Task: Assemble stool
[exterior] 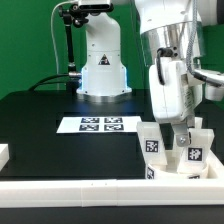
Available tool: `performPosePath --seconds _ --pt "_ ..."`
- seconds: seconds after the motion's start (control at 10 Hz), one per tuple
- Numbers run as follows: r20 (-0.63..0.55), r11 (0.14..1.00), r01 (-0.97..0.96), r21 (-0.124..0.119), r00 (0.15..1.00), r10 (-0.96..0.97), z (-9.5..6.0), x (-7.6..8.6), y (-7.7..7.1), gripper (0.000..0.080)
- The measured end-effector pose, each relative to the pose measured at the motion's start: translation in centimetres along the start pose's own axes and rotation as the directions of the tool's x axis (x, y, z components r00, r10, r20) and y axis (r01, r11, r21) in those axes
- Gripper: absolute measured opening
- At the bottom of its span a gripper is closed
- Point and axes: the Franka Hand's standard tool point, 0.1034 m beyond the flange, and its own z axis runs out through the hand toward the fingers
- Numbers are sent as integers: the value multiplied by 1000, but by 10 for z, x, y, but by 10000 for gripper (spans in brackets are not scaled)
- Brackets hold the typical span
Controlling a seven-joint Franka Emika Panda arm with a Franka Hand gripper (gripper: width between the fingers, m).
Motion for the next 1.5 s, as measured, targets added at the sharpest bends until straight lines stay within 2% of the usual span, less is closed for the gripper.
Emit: performPosePath --seconds 0.1,0.2,0.3,0.4,0.6,0.8,0.9,1.0,1.1,1.5 --pt "1 1000 -9 -1 1000 9 1 0 1 343" --pt "-1 1000 22 -20 1000 -22 0 0 2 521" --pt "1 995 67 -68 998 -67 -5 -4 -2 625" --pt "11 991 103 -81 995 -103 -11 -7 -8 625" --pt "25 984 160 -83 987 -159 -18 -11 -12 646" --pt "24 981 174 -84 985 -173 -16 -10 -11 648" --pt "30 965 250 -82 968 -248 -16 -10 -11 648" --pt "35 937 338 -91 941 -337 -15 -10 -10 648" --pt "32 879 460 -129 888 -460 -18 -12 -7 648" --pt "35 586 800 -132 594 -804 -23 -18 -13 648"
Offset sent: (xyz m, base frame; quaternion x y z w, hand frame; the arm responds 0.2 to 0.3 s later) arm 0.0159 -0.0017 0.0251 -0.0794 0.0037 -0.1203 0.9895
